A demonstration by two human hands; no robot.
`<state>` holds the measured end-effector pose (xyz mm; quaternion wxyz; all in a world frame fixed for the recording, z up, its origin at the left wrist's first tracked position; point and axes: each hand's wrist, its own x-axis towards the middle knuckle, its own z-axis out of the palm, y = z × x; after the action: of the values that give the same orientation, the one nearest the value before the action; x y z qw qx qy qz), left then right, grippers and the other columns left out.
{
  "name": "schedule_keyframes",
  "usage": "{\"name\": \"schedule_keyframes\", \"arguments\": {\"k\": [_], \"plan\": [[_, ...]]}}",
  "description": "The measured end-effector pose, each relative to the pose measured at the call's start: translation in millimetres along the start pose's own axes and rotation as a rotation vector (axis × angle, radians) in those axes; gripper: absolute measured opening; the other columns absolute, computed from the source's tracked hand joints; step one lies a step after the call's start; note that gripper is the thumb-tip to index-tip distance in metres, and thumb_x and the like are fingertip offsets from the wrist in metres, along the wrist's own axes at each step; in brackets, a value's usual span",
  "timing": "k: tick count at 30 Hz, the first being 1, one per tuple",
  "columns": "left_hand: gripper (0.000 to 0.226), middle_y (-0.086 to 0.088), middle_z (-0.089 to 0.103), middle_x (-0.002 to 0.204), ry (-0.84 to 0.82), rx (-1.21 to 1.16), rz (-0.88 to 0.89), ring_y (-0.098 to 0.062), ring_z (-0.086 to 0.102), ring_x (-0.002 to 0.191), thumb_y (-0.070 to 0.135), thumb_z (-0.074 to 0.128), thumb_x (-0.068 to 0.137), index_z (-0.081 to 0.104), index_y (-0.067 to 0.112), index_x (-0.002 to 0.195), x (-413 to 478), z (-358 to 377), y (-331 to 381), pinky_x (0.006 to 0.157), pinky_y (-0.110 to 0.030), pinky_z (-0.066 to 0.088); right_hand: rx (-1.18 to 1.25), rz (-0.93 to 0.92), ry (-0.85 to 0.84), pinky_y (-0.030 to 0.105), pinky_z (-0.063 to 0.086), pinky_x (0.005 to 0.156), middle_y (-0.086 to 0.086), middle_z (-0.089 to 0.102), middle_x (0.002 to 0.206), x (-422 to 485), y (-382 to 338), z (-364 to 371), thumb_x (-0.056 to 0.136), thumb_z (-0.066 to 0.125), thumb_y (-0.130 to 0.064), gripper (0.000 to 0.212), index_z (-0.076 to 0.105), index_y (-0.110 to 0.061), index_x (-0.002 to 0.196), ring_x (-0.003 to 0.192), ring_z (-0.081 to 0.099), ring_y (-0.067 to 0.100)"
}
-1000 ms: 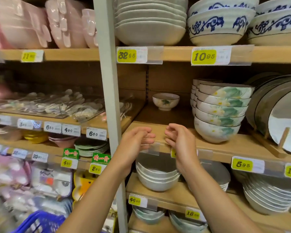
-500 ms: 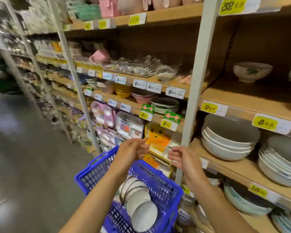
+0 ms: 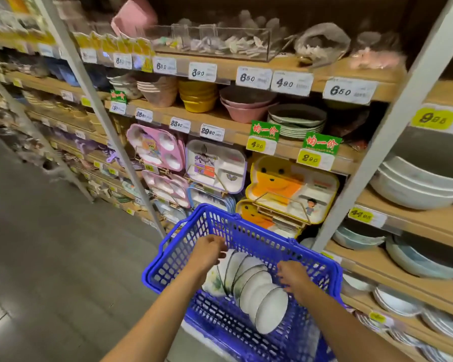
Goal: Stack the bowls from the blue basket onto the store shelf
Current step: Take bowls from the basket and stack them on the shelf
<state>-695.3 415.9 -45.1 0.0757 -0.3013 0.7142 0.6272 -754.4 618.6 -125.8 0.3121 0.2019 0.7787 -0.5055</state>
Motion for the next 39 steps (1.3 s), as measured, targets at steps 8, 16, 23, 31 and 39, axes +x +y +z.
{"name": "schedule_keyframes", "arguments": {"k": [8, 16, 23, 31, 39], "plan": [[0.018, -0.025, 0.066, 0.101, -0.258, 0.335, -0.191, -0.033, 0.063, 0.091, 0.01, 0.053, 0.089, 0.066, 0.0, 0.096, 56, 57, -75, 0.074, -0.033, 0.044, 0.114, 0.268, 0.138, 0.034, 0.047, 0.077, 0.02, 0.061, 0.108, 45, 74, 19, 0.097, 0.052, -0.016, 0.019, 0.063, -0.001, 0.1, 0.085, 0.059, 0.028], [0.059, -0.021, 0.028, 0.151, -0.494, 0.711, -0.288, -0.029, 0.037, 0.136, 0.024, 0.052, 0.096, 0.028, 0.002, 0.145, 91, 124, -165, 0.104, -0.03, 0.037, -0.104, 0.328, 0.228, 0.036, 0.035, 0.105, 0.022, 0.046, 0.143, 112, 95, 35, 0.105, 0.031, -0.024, 0.044, 0.046, 0.001, 0.137, 0.13, 0.046, 0.034], [0.069, -0.016, 0.051, 0.133, -0.379, 0.674, -0.305, -0.032, 0.052, 0.123, 0.004, 0.054, 0.087, 0.019, 0.011, 0.147, 108, 142, -214, 0.104, -0.036, 0.042, -0.078, 0.397, 0.236, 0.038, 0.035, 0.107, 0.023, 0.043, 0.145, 158, 123, 53, 0.103, 0.028, -0.038, 0.055, 0.044, 0.0, 0.139, 0.131, 0.044, 0.037], [0.047, -0.021, 0.054, 0.129, -0.362, 0.598, -0.271, -0.037, 0.053, 0.12, 0.006, 0.041, 0.095, 0.027, 0.004, 0.14, 111, 136, -190, 0.102, -0.043, 0.043, -0.03, 0.408, 0.175, 0.042, 0.035, 0.109, 0.021, 0.04, 0.147, 152, 118, 43, 0.102, 0.02, -0.052, 0.068, 0.04, 0.0, 0.142, 0.131, 0.043, 0.036], [0.035, -0.014, 0.055, 0.124, -0.336, 0.359, -0.372, -0.033, 0.062, 0.098, 0.009, 0.035, 0.095, 0.041, 0.011, 0.13, 81, 105, -118, 0.069, -0.052, 0.06, 0.026, 0.294, 0.153, 0.043, 0.036, 0.109, 0.021, 0.045, 0.143, 99, 59, 14, 0.102, 0.029, -0.046, 0.061, 0.043, 0.001, 0.139, 0.128, 0.046, 0.036]]}}
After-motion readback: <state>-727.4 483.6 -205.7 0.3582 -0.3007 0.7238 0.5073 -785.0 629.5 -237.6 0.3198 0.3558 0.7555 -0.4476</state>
